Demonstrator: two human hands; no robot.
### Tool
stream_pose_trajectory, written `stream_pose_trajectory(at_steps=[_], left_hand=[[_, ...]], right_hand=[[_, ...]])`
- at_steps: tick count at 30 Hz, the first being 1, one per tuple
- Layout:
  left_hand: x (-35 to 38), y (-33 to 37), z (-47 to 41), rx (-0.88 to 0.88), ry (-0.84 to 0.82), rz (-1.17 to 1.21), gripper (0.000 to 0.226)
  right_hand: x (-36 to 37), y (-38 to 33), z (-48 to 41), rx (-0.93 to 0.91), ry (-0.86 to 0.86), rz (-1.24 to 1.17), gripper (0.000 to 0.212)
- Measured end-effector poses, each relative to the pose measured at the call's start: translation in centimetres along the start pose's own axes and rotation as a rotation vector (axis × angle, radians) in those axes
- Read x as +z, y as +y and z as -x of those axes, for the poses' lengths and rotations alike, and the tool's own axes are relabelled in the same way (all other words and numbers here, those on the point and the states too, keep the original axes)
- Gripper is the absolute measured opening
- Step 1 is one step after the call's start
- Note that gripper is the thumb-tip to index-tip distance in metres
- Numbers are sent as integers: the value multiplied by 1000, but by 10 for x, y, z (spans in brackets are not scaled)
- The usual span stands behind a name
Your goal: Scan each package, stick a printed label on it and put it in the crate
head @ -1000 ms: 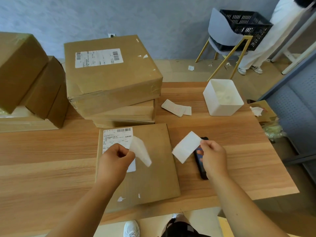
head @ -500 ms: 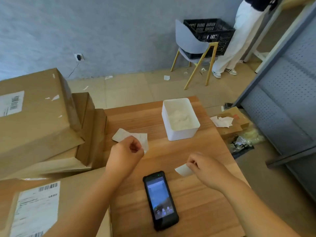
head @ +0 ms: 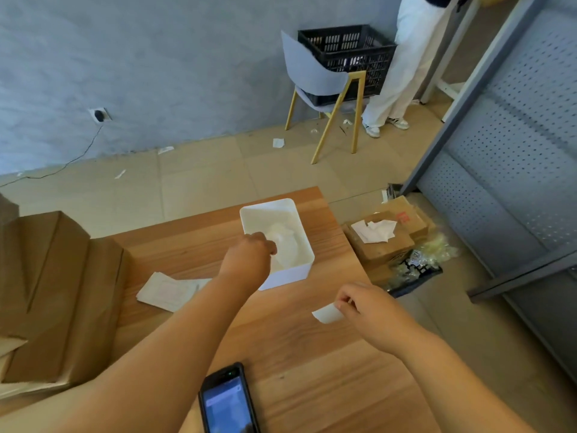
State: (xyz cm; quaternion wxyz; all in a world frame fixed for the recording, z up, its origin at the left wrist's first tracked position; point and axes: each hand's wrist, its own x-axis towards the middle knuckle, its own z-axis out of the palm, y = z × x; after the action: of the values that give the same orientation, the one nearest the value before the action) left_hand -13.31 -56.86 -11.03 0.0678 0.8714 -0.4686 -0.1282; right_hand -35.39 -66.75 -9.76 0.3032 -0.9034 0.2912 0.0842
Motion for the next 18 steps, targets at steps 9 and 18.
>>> stream_pose_trajectory(at_steps=[9,18], left_hand=[[0,-21,43,13,78,103,53],[4,-30,164,-319,34,779,13]], right_hand=[[11,-1,-6,12,141,-51,20],[51,-55,16,-53,205,-366,11]])
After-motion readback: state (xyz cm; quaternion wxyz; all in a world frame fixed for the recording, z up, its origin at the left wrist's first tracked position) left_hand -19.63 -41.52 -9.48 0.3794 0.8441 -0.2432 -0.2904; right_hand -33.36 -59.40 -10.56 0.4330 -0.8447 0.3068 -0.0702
